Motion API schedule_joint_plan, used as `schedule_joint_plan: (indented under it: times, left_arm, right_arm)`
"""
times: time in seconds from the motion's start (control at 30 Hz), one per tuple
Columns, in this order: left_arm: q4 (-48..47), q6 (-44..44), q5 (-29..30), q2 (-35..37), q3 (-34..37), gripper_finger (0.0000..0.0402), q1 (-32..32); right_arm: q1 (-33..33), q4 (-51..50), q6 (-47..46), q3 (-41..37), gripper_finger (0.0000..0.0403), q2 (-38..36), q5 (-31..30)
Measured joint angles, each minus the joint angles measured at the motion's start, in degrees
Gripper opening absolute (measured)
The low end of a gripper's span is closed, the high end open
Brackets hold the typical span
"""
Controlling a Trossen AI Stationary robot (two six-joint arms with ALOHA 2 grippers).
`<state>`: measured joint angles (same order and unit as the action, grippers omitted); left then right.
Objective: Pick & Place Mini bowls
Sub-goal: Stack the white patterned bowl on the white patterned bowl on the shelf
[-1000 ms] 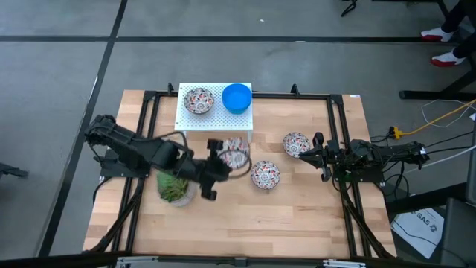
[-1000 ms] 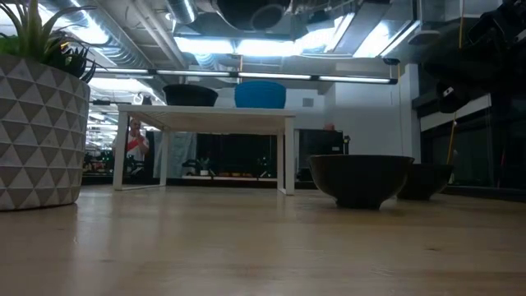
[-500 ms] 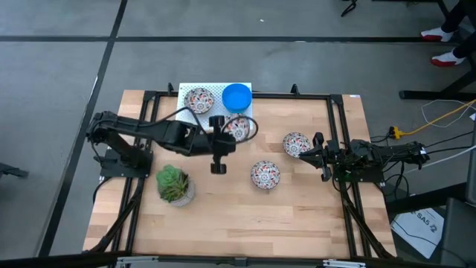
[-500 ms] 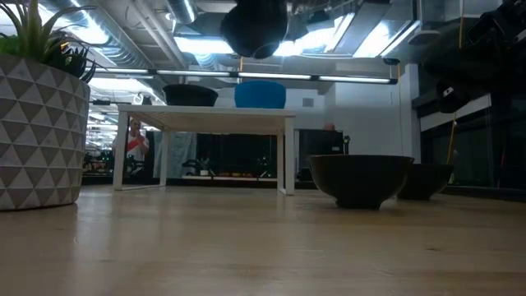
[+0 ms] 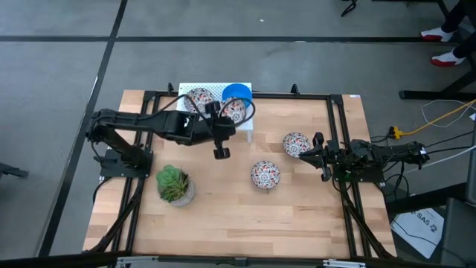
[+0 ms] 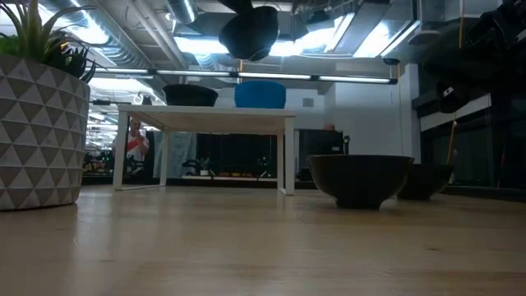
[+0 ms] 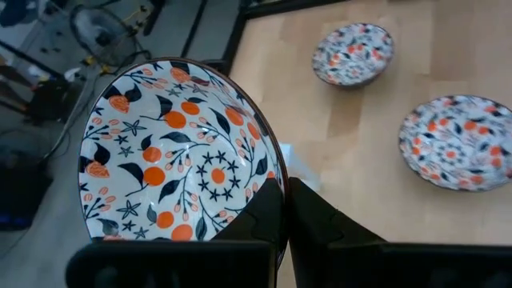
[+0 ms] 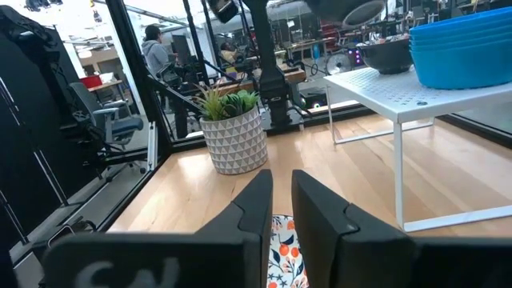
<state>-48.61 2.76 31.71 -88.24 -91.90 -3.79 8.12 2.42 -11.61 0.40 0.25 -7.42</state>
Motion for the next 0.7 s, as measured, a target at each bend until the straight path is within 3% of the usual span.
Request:
schedule_joint_plan:
  times: [0.7]
  left_arm:
    - [-7.2, -2.6, 0.3, 1.4, 0.0, 0.0003, 6.7]
  right_arm:
    - [0.0, 0.0, 0.0, 0.0, 0.0052, 0.0, 0.0]
